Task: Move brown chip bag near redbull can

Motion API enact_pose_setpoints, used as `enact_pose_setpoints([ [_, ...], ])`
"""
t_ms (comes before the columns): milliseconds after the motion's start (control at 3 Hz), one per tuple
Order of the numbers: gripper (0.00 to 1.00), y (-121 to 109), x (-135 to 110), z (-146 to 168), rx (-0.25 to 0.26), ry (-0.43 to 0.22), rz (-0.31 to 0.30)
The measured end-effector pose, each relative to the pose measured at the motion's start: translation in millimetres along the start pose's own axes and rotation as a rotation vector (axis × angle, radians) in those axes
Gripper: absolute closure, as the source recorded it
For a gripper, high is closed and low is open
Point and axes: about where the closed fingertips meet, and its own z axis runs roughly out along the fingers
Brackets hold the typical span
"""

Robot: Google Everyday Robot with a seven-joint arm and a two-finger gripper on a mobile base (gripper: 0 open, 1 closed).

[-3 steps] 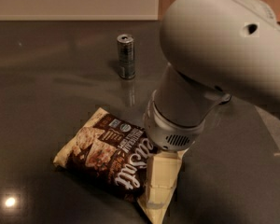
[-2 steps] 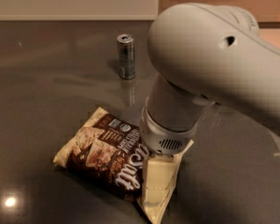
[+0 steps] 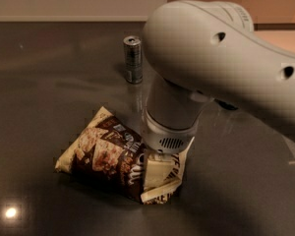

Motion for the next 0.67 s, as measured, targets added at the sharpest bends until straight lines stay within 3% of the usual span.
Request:
enact_pose_setpoints([
  [333,0.87,-21,-3,-11,0.037,0.000,-0.001],
  [667,1.00,-52,-5,-26,0.096,0.000,-0.002],
])
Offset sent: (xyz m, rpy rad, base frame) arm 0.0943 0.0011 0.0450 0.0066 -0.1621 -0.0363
